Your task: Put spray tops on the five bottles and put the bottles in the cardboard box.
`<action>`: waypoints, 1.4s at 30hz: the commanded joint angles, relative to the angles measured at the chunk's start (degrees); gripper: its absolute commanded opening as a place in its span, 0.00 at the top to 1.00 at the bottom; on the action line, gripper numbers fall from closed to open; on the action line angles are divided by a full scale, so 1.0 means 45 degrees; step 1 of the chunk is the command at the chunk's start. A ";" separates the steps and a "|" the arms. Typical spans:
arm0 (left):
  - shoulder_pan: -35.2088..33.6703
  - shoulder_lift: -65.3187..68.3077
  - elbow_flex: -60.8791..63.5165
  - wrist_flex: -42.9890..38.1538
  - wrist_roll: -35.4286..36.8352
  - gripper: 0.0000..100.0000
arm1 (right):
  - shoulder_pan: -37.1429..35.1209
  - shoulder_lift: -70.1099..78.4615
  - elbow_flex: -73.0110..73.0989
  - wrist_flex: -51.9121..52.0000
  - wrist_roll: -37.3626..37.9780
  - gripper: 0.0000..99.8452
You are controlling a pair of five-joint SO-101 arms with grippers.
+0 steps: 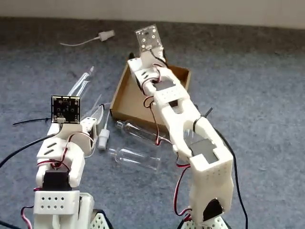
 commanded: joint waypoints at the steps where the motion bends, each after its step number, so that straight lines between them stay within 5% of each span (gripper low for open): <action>1: -0.0029 -0.0049 -0.0049 -0.0254 0.0098 0.78 | -0.0068 -0.1455 -0.2081 0.1201 0.0039 0.71; 13: -0.0029 -0.0049 -0.0029 -0.0234 0.0098 0.78 | 0.0010 -0.2921 -0.8117 0.9309 0.0117 0.71; 27: -0.0107 -0.0049 0.0205 -0.0293 0.0098 0.78 | 0.2706 -0.5284 -0.8977 1.9155 0.0137 0.71; 33: -0.0127 -0.0049 0.0244 -0.0293 0.0098 0.78 | 0.4991 -0.4679 -0.7902 2.0093 0.0137 0.71; 42: -0.0127 -0.0049 0.0283 -0.0293 0.0098 0.78 | 0.5304 -0.2803 -0.3155 1.7709 0.0840 0.70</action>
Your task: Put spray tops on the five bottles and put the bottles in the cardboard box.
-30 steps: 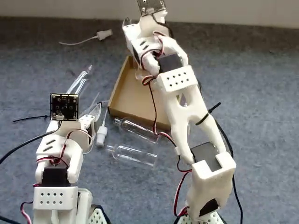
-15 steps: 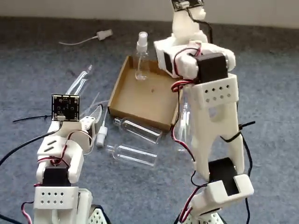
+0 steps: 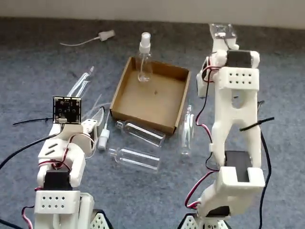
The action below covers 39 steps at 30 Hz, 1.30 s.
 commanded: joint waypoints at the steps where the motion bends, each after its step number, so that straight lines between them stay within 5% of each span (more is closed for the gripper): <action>1: -0.0107 -0.0049 -0.0049 -0.0293 0.0098 0.78 | 0.0205 0.0029 0.1065 -0.1299 0.0234 0.70; 9: -0.0107 -0.0049 -0.0049 -0.0293 0.0098 0.78 | -0.1534 0.0127 0.2608 -0.1651 0.0137 0.70; 31: -0.0088 -0.0049 -0.0049 -0.0293 0.0098 0.78 | -0.0830 0.0107 0.7961 -0.4601 0.0156 0.71; 39: -0.0068 -0.0049 -0.0029 -0.0274 0.0098 0.78 | 0.0342 0.0029 0.7922 -0.4601 0.1016 0.96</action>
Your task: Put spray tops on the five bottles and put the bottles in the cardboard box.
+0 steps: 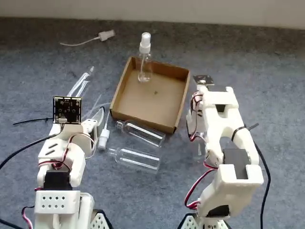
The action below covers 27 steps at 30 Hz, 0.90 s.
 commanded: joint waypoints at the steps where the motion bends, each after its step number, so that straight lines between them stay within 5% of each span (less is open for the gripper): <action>1: -0.0068 -0.0049 -0.0029 -0.0254 0.0098 0.78 | 0.0400 -0.0244 -0.0147 -0.0107 0.1602 0.98; 9: -0.0127 -0.0049 -0.0029 -0.0254 0.0098 0.78 | 0.1436 -0.0147 -0.0733 -0.0010 0.5665 0.99; 13: -0.0166 -0.0049 -0.0127 -0.0254 0.0078 0.78 | 0.1475 -0.0225 -0.0733 0.0166 0.5685 0.97; 20: -0.0674 -0.0010 -0.1983 0.1426 0.0078 0.78 | 0.1416 -0.0264 -0.0850 0.2042 0.5685 0.74; 27: -0.0674 0.1651 -0.5284 0.3966 -0.0703 0.78 | 0.1475 -0.0186 -0.2608 0.2178 0.5665 0.74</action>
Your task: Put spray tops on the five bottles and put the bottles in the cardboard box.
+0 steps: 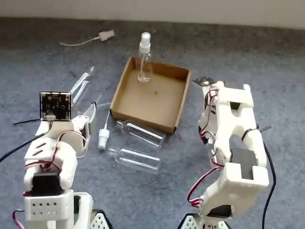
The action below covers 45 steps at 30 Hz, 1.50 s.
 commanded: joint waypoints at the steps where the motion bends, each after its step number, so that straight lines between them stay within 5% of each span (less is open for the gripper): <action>1: -0.0088 0.1885 -0.2413 0.1289 -0.0352 0.78 | 0.0147 -0.0166 -0.1280 0.0166 0.0137 0.74; 15: -0.0518 0.5402 -0.3468 0.1543 -0.0391 0.78 | 0.0088 0.0381 -0.0459 -0.1026 -0.1289 0.73; 23: -0.3702 0.7453 -0.4601 0.1485 -0.2422 0.78 | -0.0107 0.1944 -0.0322 -0.1045 -0.1387 0.73; 29: -0.6359 0.9602 -0.5070 -0.0703 -0.3985 0.78 | -0.0557 0.2002 -0.1221 -0.0908 -0.2344 0.74; 34: -0.8039 1.0676 -0.4972 -0.2149 -0.4806 0.78 | -0.1045 0.1983 -0.1866 -0.0908 -0.3321 0.95; 45: -0.8938 1.0930 -0.3390 -0.3497 -0.5626 0.78 | -0.1709 0.2061 -0.6105 0.0303 -0.3419 0.98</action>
